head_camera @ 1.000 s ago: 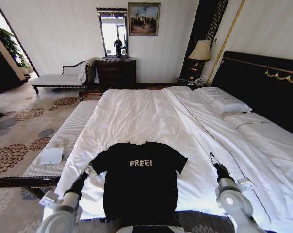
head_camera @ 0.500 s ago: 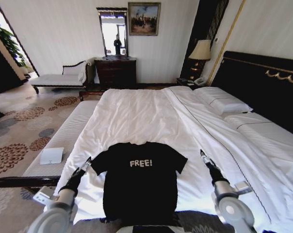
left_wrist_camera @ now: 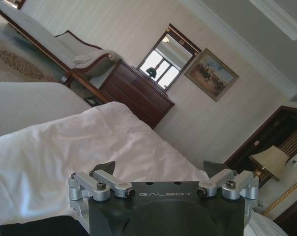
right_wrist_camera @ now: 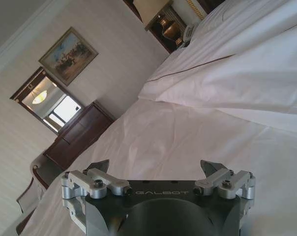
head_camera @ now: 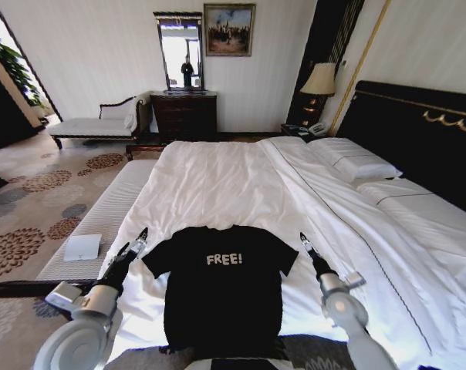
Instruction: Fold the clothes on the bed.
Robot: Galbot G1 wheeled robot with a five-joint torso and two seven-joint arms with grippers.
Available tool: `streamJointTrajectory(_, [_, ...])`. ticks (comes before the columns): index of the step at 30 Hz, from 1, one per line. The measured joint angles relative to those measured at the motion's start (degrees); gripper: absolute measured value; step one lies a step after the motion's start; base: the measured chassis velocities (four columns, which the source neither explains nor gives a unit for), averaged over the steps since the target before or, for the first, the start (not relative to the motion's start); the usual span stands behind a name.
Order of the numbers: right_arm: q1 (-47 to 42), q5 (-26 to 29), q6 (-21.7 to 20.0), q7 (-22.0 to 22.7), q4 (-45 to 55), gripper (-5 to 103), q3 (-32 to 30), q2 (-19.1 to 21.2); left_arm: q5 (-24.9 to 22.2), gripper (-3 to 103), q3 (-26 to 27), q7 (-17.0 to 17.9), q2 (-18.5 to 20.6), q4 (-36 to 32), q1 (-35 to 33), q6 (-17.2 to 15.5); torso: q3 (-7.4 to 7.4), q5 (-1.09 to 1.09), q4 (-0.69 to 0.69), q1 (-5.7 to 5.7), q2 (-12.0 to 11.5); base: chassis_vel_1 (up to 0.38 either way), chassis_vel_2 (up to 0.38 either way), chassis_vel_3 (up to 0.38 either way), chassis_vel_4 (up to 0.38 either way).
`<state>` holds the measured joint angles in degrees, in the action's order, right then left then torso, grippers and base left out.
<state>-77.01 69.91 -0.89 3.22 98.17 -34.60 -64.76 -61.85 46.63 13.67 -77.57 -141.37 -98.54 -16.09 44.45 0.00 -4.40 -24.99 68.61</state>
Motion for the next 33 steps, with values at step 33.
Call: streamJointTrajectory(33, [4.1,-3.6,0.3,1.2,-12.0,75,0.8,-8.8,3.0,100,1.1,3.7,-0.3,1.1,-1.6,0.3,0.0,0.0,-0.02,0.0,0.0,0.0,0.0,0.0,0.0])
